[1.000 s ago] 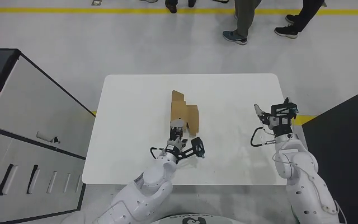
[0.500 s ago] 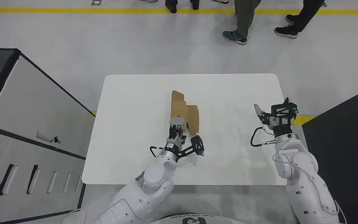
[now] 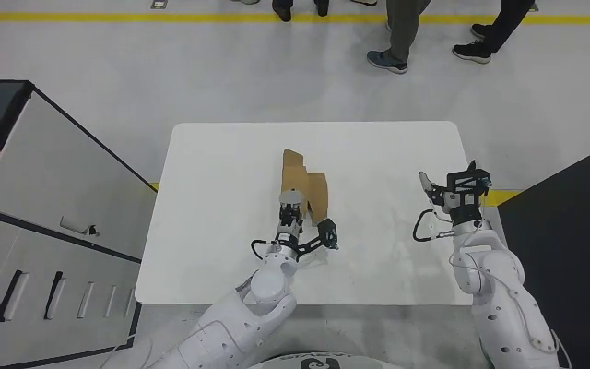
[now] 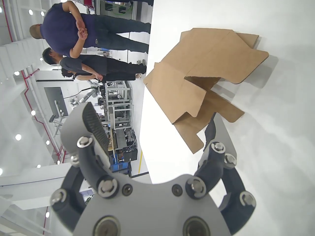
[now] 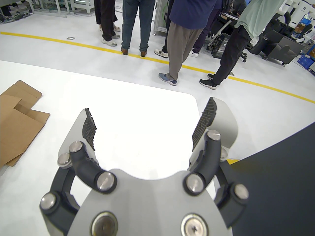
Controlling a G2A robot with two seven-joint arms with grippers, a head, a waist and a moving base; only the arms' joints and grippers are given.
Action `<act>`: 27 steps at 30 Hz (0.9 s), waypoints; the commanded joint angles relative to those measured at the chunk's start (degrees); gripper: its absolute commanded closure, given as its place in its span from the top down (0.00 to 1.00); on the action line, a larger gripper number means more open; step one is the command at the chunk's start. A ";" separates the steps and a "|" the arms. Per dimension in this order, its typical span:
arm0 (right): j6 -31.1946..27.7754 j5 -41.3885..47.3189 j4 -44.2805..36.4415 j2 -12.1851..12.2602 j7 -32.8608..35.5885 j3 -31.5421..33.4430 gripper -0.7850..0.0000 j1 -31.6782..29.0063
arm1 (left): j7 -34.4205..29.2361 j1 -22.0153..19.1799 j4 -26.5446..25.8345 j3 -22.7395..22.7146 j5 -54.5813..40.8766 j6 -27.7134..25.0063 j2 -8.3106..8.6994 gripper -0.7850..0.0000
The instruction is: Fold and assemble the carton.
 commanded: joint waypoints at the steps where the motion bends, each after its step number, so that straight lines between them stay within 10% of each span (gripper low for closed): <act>1: 0.00 0.00 0.00 0.00 0.00 0.00 1.00 0.00 | 2.64 -0.12 0.39 -0.01 -0.11 -0.28 -0.04 1.00; 16: 0.00 0.00 0.00 0.00 0.00 0.00 1.00 0.00 | 1.27 -3.56 7.25 2.20 1.60 0.15 -2.85 0.99; 27: 0.00 0.00 0.00 0.00 0.00 0.00 1.00 0.00 | 1.02 -3.41 8.83 1.58 2.75 -0.58 -3.80 0.60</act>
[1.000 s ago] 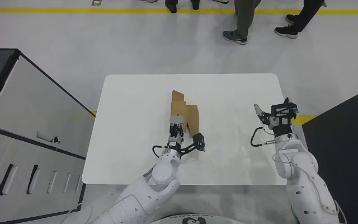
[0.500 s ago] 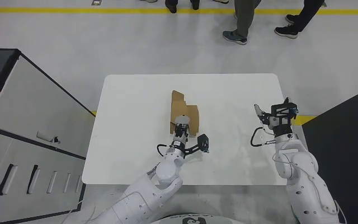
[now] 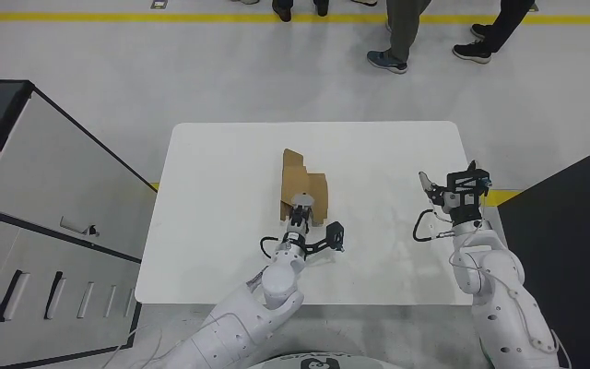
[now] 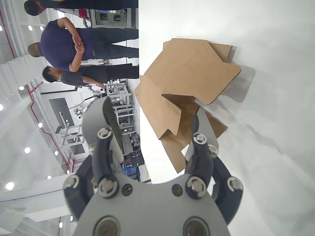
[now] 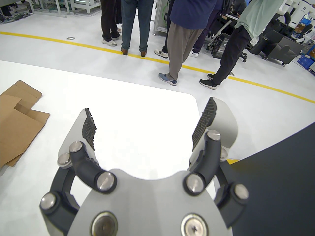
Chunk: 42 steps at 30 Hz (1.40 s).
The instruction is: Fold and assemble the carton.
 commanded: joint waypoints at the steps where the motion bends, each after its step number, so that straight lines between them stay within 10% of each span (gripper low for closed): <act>1: 0.00 0.00 0.00 0.00 0.00 0.00 1.00 0.00 | -0.13 0.04 0.20 -0.13 0.10 -0.14 -0.14 0.57; 12: 0.00 0.00 0.00 0.00 0.00 0.00 1.00 0.00 | -0.22 0.24 1.50 -1.24 0.78 -0.22 -0.92 0.47; 15: 0.00 0.00 0.00 0.00 0.00 0.00 1.00 0.00 | 0.14 0.39 1.79 -1.60 0.29 0.76 -1.16 0.34; 18: 0.00 0.00 0.00 0.00 0.00 0.00 1.00 0.00 | 0.59 0.34 2.57 -2.07 -0.38 1.51 -1.40 0.00; 42: 0.00 0.00 0.00 0.00 0.00 0.00 1.00 0.00 | 16.21 6.42 -18.23 -11.87 -2.99 -10.11 1.18 0.00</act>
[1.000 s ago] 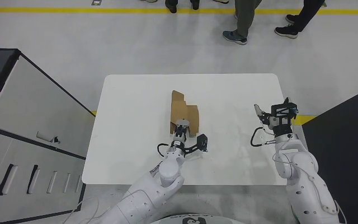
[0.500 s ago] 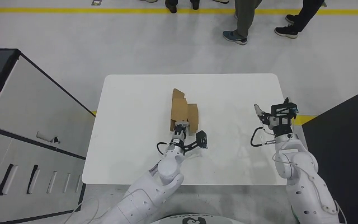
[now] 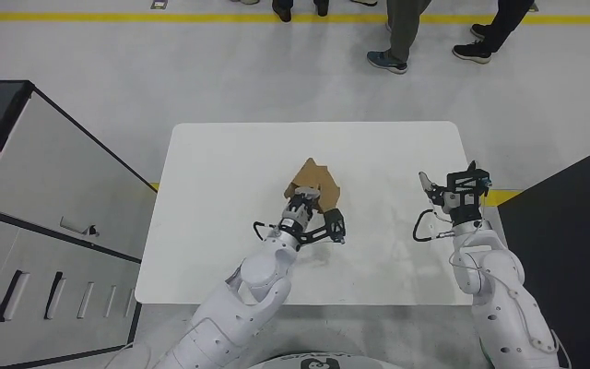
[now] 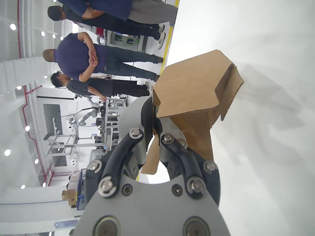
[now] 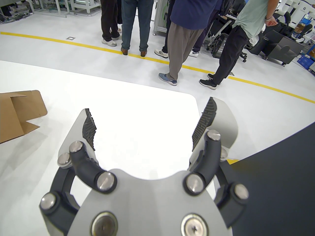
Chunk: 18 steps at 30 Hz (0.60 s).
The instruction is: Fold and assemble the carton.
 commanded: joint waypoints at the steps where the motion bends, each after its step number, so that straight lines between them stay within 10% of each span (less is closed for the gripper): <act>1: 0.00 0.00 0.00 0.00 0.00 0.00 1.00 0.00 | 1.50 0.07 -1.02 -0.54 -1.04 -1.53 0.13 0.00; 12: 0.00 0.00 0.00 0.00 0.00 0.00 1.00 0.00 | 4.61 -0.13 -1.95 -1.17 -3.62 -2.95 0.22 0.00; 18: -15.29 7.20 0.23 0.64 -3.62 3.70 1.00 0.46 | 8.87 -0.13 -4.50 -4.29 -8.55 -7.27 0.76 0.00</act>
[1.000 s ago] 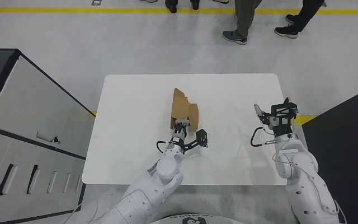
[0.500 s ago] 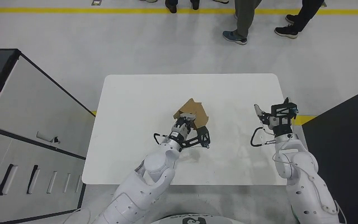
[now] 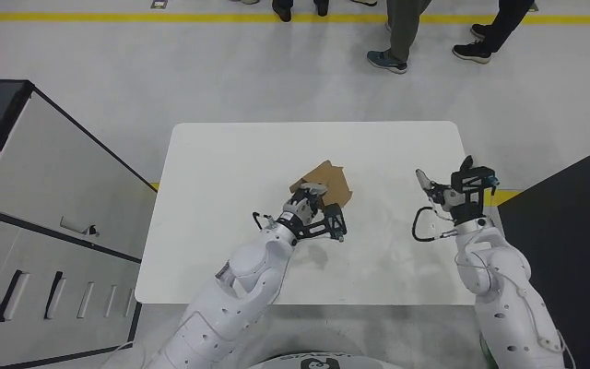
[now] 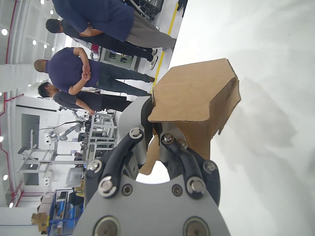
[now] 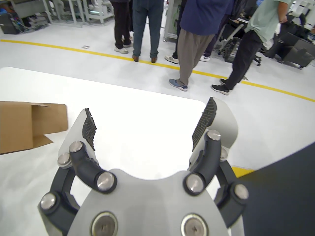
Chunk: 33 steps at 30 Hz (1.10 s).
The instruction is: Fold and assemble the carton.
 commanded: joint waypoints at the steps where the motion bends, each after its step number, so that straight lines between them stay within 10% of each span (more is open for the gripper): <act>1: -6.98 2.34 0.57 0.33 -0.87 1.68 1.00 0.21 | 1.61 0.17 -0.72 -1.09 -1.34 -1.66 0.25 0.00; 10: -31.70 5.82 4.74 2.07 -2.80 6.88 1.00 2.64 | 9.17 1.74 -3.56 -5.92 -7.01 -7.51 1.54 0.00; 26: -35.94 6.48 6.73 2.49 -0.80 6.13 1.00 4.47 | 9.03 1.29 -3.66 -5.89 -8.68 -9.20 1.80 0.00; 33: -46.20 24.26 12.30 4.30 10.89 2.74 1.00 7.98 | 13.20 0.23 -4.41 -8.09 -13.21 -13.47 2.40 0.00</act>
